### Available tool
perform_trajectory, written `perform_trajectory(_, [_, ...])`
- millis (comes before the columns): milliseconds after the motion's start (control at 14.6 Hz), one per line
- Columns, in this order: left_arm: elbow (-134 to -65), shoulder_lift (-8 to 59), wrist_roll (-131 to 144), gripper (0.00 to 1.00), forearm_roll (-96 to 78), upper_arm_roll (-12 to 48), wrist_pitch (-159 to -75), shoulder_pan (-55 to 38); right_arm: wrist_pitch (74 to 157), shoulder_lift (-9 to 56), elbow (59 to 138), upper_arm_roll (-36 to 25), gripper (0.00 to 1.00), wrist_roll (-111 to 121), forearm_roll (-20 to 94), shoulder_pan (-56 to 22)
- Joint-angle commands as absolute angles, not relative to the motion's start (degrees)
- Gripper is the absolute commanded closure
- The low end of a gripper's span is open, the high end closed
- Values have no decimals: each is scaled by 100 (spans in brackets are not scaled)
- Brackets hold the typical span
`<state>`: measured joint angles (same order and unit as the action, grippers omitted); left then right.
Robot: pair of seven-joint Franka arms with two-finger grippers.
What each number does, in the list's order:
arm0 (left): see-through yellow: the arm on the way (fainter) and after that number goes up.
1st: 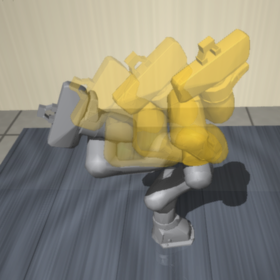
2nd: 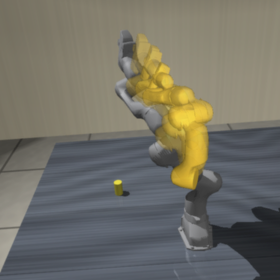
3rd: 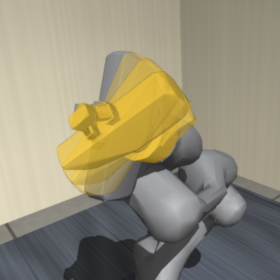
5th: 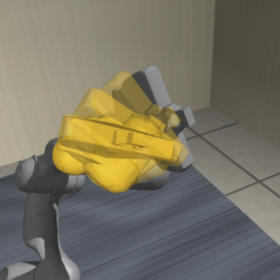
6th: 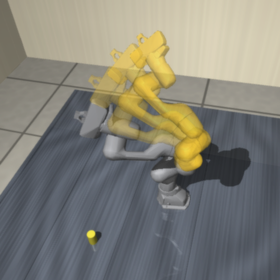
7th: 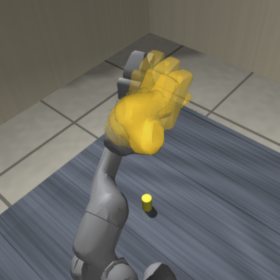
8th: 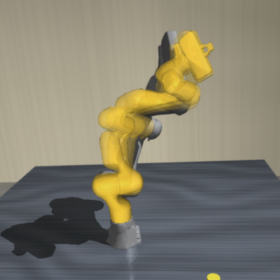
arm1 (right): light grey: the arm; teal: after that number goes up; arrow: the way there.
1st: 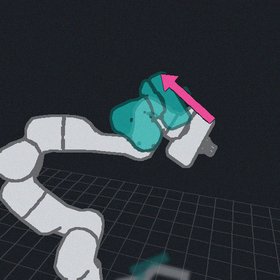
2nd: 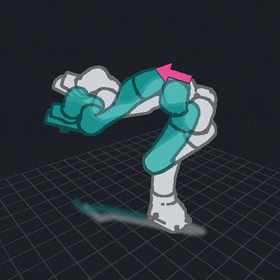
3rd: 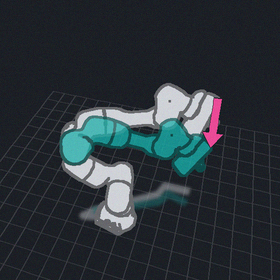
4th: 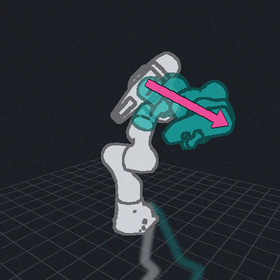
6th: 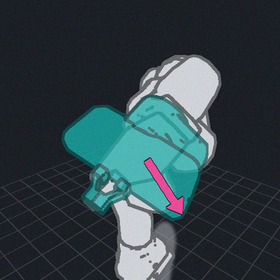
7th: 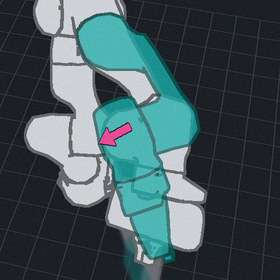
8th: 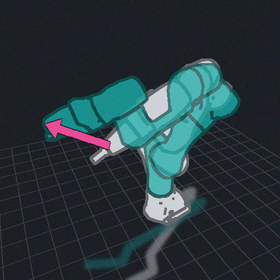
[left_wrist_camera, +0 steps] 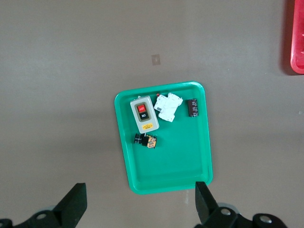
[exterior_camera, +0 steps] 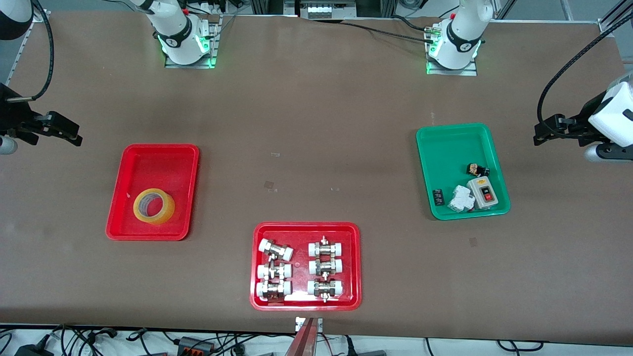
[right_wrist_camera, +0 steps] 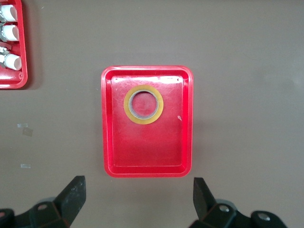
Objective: Left arm passes tape to right arm into tray
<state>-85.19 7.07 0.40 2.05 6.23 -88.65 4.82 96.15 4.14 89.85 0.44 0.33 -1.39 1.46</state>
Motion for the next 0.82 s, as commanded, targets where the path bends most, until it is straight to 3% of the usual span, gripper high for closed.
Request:
perform_trajectory(0, [-8578,650,-79,0,123,650,-8930,527,9624,229,9176,79,0,79,-141,176])
perform_trajectory(756, [-8578,650,-79,0,114,650,-8930,527,9369,176,9149,70,0,105,-141,176])
